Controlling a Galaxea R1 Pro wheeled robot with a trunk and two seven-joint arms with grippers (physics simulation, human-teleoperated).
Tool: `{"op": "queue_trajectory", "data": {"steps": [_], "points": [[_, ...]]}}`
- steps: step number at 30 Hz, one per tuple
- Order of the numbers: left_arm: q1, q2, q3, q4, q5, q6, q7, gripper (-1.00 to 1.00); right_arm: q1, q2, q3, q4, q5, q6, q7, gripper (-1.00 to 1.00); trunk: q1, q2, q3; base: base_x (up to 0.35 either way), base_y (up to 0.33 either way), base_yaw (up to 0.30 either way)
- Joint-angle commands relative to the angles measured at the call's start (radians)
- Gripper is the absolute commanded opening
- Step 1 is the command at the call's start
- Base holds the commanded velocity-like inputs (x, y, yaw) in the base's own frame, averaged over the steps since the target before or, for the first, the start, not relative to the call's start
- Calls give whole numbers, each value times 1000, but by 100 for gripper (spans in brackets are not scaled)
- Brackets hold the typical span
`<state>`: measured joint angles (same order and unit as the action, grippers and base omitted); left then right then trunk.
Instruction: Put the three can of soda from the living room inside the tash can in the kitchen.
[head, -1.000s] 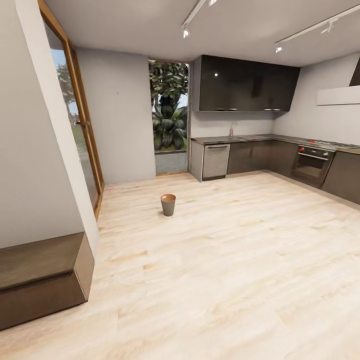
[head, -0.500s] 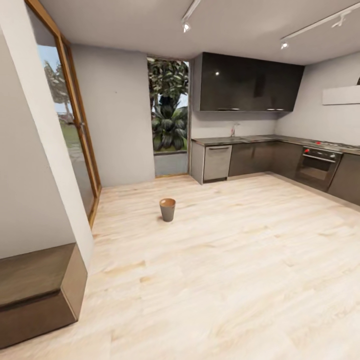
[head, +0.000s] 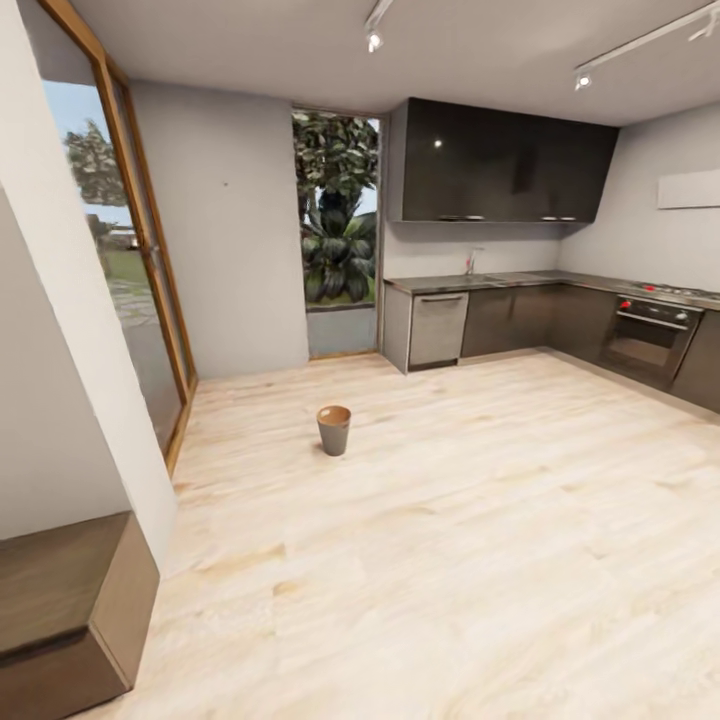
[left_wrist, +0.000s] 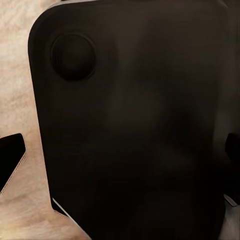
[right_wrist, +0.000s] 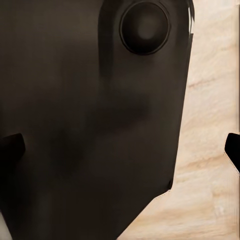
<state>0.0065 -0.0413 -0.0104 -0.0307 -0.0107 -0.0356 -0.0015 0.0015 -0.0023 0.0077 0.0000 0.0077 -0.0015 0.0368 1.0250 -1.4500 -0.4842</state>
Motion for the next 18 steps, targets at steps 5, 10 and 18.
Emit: {"op": "queue_trajectory", "data": {"steps": [5,10,18], "points": [[0,0,0,0,0,-1,0,100,0,3,0,0,0,0,0,100,0,0,-3,348,0,78],[0,0,1,0,0,-1,0,100,0,5,0,0,0,0,0,100,0,0,-8,348,0,149],[0,0,0,0,0,-12,0,100,0,5,0,-1,0,1,0,100,0,0,-16,344,-50,186]]}}
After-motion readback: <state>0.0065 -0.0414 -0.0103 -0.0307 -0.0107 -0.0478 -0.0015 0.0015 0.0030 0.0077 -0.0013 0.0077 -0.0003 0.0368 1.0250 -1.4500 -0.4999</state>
